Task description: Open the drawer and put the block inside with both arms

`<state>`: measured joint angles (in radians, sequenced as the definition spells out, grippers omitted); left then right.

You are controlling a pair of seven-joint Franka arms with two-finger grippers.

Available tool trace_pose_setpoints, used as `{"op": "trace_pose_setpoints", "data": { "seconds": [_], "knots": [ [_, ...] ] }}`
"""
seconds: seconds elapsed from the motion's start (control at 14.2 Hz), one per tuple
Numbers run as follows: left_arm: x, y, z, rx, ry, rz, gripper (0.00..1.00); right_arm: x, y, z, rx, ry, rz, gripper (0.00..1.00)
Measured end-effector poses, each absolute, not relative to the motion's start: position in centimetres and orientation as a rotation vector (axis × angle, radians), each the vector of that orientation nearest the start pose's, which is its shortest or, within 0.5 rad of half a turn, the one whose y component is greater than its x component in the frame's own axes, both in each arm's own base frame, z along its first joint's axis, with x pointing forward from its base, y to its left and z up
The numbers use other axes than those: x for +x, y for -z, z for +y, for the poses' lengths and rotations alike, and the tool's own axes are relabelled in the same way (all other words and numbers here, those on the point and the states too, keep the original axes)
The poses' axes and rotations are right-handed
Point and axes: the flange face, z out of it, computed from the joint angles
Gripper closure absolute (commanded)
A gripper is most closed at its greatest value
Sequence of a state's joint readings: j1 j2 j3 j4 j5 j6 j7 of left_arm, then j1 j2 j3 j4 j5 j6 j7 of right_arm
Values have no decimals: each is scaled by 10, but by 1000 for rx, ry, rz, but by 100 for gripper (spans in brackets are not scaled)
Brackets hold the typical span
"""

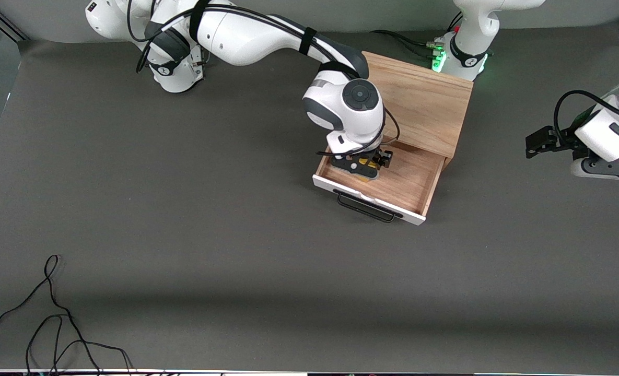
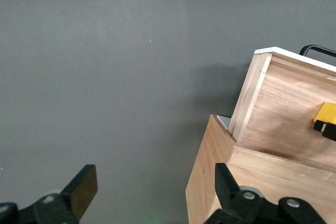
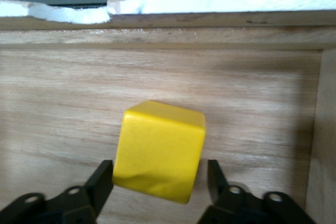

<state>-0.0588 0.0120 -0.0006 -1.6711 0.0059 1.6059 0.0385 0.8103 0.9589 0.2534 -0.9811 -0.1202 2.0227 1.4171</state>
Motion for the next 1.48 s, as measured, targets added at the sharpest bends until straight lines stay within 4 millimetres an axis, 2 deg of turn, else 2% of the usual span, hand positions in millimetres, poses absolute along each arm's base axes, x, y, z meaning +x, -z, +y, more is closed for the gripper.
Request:
{"op": "trace_pose_setpoints", "data": {
  "seconds": [0.28, 0.42, 0.56, 0.78, 0.92, 1.06, 1.2, 1.34, 1.48],
  "knots": [
    [555, -574, -31, -3119, -123, 159, 0, 457, -305, 648, -2929, -64, 632, 0],
    [555, -574, -31, -3119, -123, 160, 0, 463, -319, 646, -2911, -40, 638, 0],
    [556, -575, -31, -3119, -122, 160, 0, 474, -345, 637, -2902, 15, 652, 0],
    [556, -576, -31, -3119, -118, 160, 0, 491, -402, 612, -2908, 75, 676, 0],
    [556, -576, -31, -3119, -118, 161, 0, 512, -444, 576, -2937, 94, 653, 0],
    [556, -576, -32, -3119, -117, 161, 0, 540, -483, 526, -2947, 71, 629, 0],
    [556, -577, -31, -3119, -114, 161, 0, 570, -512, 466, -2936, 31, 578, 0],
    [556, -579, -32, -3119, -108, 161, 0, 597, -531, 397, -2954, 40, 504, 0],
    [556, -581, -32, -3119, -102, 163, 0, 614, -545, 327, -2982, 59, 439, 0]
  ]
}}
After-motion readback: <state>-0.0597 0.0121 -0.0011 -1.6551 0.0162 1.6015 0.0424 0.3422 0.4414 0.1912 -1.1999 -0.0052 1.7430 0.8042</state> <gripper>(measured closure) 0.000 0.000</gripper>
